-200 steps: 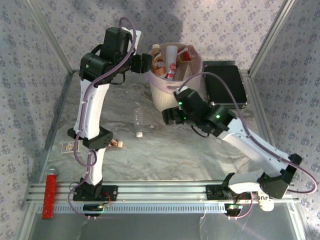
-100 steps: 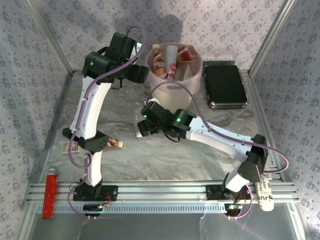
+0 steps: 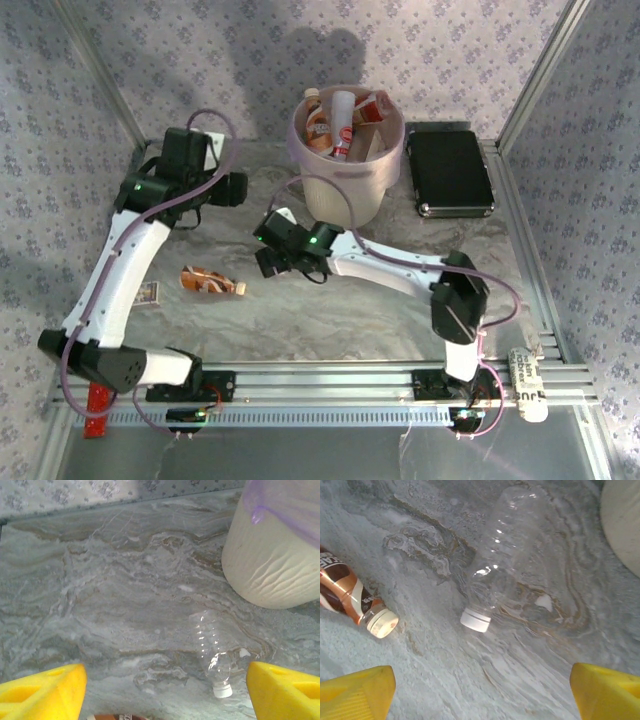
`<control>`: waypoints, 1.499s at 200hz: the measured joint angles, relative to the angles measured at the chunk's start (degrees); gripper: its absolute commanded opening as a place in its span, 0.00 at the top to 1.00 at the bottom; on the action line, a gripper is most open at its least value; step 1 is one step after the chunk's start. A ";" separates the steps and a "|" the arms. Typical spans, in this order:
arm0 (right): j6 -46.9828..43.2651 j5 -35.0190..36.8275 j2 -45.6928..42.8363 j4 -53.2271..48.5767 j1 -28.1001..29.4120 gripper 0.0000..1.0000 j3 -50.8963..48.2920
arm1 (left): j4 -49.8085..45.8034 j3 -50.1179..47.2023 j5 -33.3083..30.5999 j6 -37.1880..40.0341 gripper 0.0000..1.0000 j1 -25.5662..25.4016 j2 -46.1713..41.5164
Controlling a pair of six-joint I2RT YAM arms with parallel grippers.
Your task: Put the plastic bottles in the bin
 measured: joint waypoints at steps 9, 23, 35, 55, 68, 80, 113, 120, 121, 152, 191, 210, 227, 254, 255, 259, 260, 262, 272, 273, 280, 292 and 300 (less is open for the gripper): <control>0.07 -0.59 2.38 0.37 -0.17 0.11 1.25 | 0.96 -2.89 0.90 -0.87 0.17 1.53 -2.10; 0.11 -1.14 5.68 0.96 -0.68 0.13 3.15 | 1.79 -7.13 2.29 -2.14 0.17 4.02 -4.83; 0.22 -1.60 8.11 1.44 -1.36 0.15 4.63 | 3.04 -10.99 3.56 -3.41 0.16 6.01 -6.97; 0.24 -2.19 11.28 2.27 -2.82 0.18 6.47 | 4.61 -16.87 5.60 -5.38 0.17 8.04 -9.40; 0.24 -2.54 13.25 2.69 -3.80 0.19 7.85 | 5.44 -20.20 6.62 -6.58 0.17 8.52 -10.36; 0.24 -2.78 15.04 2.78 -4.61 0.19 9.38 | 5.90 -22.40 7.48 -7.54 0.17 8.70 -10.80; 0.24 -3.48 19.67 3.17 -6.32 0.20 13.11 | 8.44 -27.34 9.51 -9.68 0.17 8.70 -11.87; 0.26 -3.63 20.52 3.17 -6.58 0.22 13.62 | 8.55 -27.98 9.60 -10.10 0.17 8.70 -12.09; 0.26 -3.65 20.61 3.17 -6.60 0.22 13.66 | 8.55 -28.02 9.60 -10.10 0.17 8.70 -12.11; 0.42 -4.55 22.73 3.23 -7.39 0.30 14.34 | 8.92 -30.25 9.64 -11.37 0.17 8.81 -13.75; 0.44 -5.44 24.06 3.23 -7.58 0.34 15.34 | 9.92 -32.74 10.08 -12.63 0.17 8.81 -14.97; 0.42 -5.53 24.17 3.23 -7.65 0.38 15.50 | 10.14 -34.05 10.58 -13.27 0.17 8.85 -15.13; 0.44 -5.97 24.20 3.23 -7.78 0.41 15.65 | 10.60 -35.30 10.91 -13.94 0.17 9.05 -15.37; -0.07 -6.01 24.17 3.23 -7.78 0.44 15.72 | 11.28 -36.92 11.13 -14.58 0.17 9.07 -15.65; -0.09 -6.01 24.17 3.23 -7.78 0.44 15.72 | 11.30 -36.94 11.13 -14.60 0.17 9.07 -15.67; -0.31 -6.01 24.11 3.23 -7.78 0.44 15.72 | 11.39 -37.13 11.15 -14.73 0.16 9.07 -15.72; -0.33 -5.99 24.11 3.23 -7.78 0.44 15.72 | 11.41 -37.18 11.15 -14.75 0.16 9.07 -15.72; -0.44 -6.01 24.09 3.21 -7.78 0.44 15.72 | 11.41 -37.24 11.17 -14.75 0.16 9.07 -15.72; -0.87 -6.01 23.82 2.78 -7.78 0.44 15.72 | 11.41 -37.44 11.30 -14.95 0.16 9.07 -15.80; -0.90 -6.01 23.80 2.64 -7.78 0.44 15.72 | 11.43 -37.44 11.28 -14.99 0.16 9.07 -15.80; -1.20 -6.01 23.47 2.14 -7.74 0.44 15.72 | 11.47 -37.48 11.32 -15.08 0.16 9.07 -15.82; -2.05 -5.99 22.29 1.03 -7.58 0.44 15.69 | 11.69 -37.59 11.56 -15.19 0.16 9.07 -15.82; -2.71 -5.97 21.00 0.07 -7.43 0.44 15.69 | 11.98 -37.75 11.76 -15.21 0.16 9.07 -15.82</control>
